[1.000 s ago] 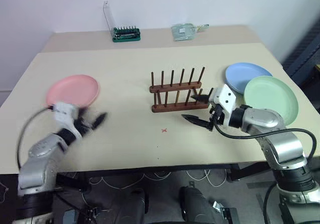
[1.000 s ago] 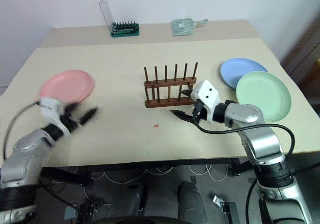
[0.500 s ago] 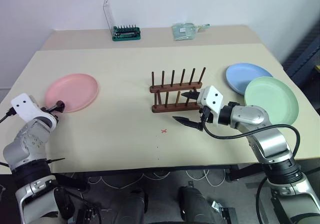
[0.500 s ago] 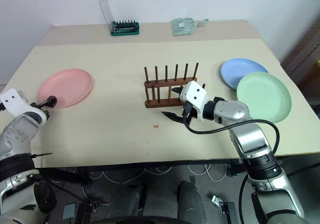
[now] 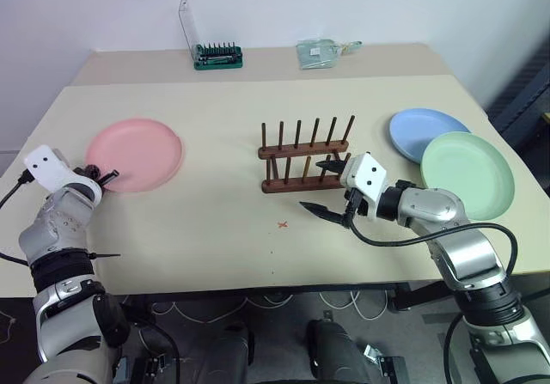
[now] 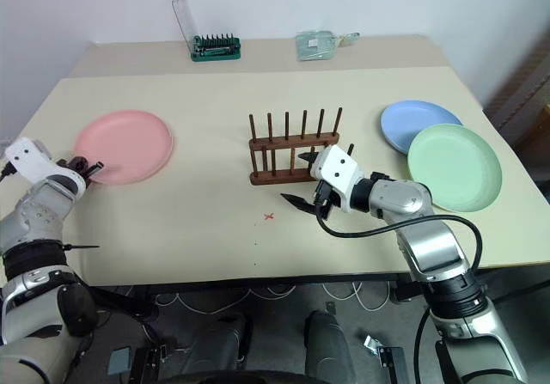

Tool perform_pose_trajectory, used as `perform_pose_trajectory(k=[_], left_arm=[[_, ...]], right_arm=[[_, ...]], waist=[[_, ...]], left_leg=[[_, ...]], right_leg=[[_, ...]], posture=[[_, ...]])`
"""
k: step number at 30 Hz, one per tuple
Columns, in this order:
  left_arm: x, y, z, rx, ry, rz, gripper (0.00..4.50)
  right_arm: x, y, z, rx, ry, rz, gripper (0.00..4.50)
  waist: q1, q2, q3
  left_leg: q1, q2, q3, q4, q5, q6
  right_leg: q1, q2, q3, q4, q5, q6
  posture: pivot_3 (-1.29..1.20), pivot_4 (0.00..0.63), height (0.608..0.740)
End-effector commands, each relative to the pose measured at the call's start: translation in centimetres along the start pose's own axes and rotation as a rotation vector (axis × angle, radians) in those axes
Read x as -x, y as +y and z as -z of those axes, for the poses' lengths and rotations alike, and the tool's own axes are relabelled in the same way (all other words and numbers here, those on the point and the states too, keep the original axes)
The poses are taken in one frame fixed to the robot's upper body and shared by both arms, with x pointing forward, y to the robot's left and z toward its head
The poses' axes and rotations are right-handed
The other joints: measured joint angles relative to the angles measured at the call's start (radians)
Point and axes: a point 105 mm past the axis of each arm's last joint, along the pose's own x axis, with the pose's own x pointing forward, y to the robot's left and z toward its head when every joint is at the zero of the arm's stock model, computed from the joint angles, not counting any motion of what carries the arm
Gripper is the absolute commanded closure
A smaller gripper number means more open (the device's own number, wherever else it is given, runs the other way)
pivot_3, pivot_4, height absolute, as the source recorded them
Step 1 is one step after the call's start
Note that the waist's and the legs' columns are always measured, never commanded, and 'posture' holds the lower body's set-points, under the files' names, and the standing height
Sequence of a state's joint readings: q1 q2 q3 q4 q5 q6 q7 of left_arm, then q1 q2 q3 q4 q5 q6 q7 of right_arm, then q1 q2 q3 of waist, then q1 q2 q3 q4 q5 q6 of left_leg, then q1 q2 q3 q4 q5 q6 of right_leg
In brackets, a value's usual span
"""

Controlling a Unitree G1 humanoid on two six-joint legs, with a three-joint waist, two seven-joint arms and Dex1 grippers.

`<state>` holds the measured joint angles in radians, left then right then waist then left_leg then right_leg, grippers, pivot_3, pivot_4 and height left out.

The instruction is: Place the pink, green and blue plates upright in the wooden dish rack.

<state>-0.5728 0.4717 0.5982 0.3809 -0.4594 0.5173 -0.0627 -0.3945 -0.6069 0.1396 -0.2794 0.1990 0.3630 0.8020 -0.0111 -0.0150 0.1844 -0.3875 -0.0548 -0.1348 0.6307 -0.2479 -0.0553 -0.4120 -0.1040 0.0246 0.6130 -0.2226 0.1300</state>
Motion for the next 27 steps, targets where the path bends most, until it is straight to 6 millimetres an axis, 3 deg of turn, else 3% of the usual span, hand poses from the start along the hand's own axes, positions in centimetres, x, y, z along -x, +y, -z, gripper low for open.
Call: perform_pose_trajectory(k=[1, 5, 9, 15, 20, 25, 27], left_arm=[[1.9, -7.1, -5.9, -0.076, -0.294, 0.22, 4.46], [3.5, -12.6, -7.2, -0.144, -0.374, 0.35, 4.46], [5.5, -18.3, -8.1, -0.193, -0.426, 0.483, 4.46], [6.6, -21.2, -7.4, -0.206, -0.397, 0.544, 4.46], [8.4, -24.1, -6.7, -0.178, -0.367, 0.65, 4.46], [9.5, -25.5, -6.0, -0.155, -0.337, 0.721, 4.46], [9.7, -25.6, -5.8, -0.157, -0.329, 0.732, 4.5]], right_arm=[[-0.7, -1.0, -4.9, 0.195, -0.138, 0.048, 0.0], [-2.6, -0.6, -6.7, 0.281, -0.183, 0.02, 0.0], [-4.6, -2.1, -8.4, 0.592, -0.16, 0.108, 0.0], [-5.7, -3.1, -8.6, 0.784, -0.145, 0.156, 0.0], [-6.3, -3.4, -7.8, 0.843, -0.11, 0.163, 0.0], [-6.6, -3.9, -6.8, 0.875, -0.07, 0.185, 0.0], [-6.6, -4.1, -6.7, 0.877, -0.062, 0.2, 0.58]], waist=[[0.001, -0.001, 0.0], [-0.003, -0.001, 0.0], [-0.007, -0.001, 0.0], [-0.007, -0.001, 0.0], [-0.006, -0.002, 0.0], [-0.008, -0.002, 0.0], [-0.009, -0.002, 0.0]], left_leg=[[-0.001, 0.0, 0.0, 0.0, 0.001, -0.001], [-0.003, 0.0, 0.0, -0.001, 0.003, -0.005], [-0.003, 0.0, 0.001, -0.001, 0.003, -0.005], [-0.003, 0.0, 0.001, -0.001, 0.004, -0.006], [-0.003, 0.0, 0.001, -0.001, 0.004, -0.006], [-0.004, 0.0, 0.001, -0.001, 0.004, -0.006], [-0.003, 0.0, 0.001, -0.001, 0.004, -0.007]], right_leg=[[-0.001, 0.0, 0.0, 0.0, 0.0, 0.0], [-0.003, 0.0, 0.0, 0.0, 0.001, -0.001], [-0.004, 0.0, 0.001, 0.001, 0.001, -0.001], [-0.005, 0.0, 0.001, 0.001, 0.001, -0.001], [-0.005, 0.0, 0.001, 0.001, 0.001, -0.001], [-0.005, 0.0, 0.001, 0.001, 0.001, -0.001], [-0.005, 0.001, 0.001, 0.001, 0.001, -0.001]], posture=[[0.0, 0.15, 0.74], [0.0, 0.15, 0.74], [0.0, 0.15, 0.74], [0.0, 0.15, 0.74], [0.0, 0.15, 0.74], [0.0, 0.15, 0.74], [0.0, 0.15, 0.74]])
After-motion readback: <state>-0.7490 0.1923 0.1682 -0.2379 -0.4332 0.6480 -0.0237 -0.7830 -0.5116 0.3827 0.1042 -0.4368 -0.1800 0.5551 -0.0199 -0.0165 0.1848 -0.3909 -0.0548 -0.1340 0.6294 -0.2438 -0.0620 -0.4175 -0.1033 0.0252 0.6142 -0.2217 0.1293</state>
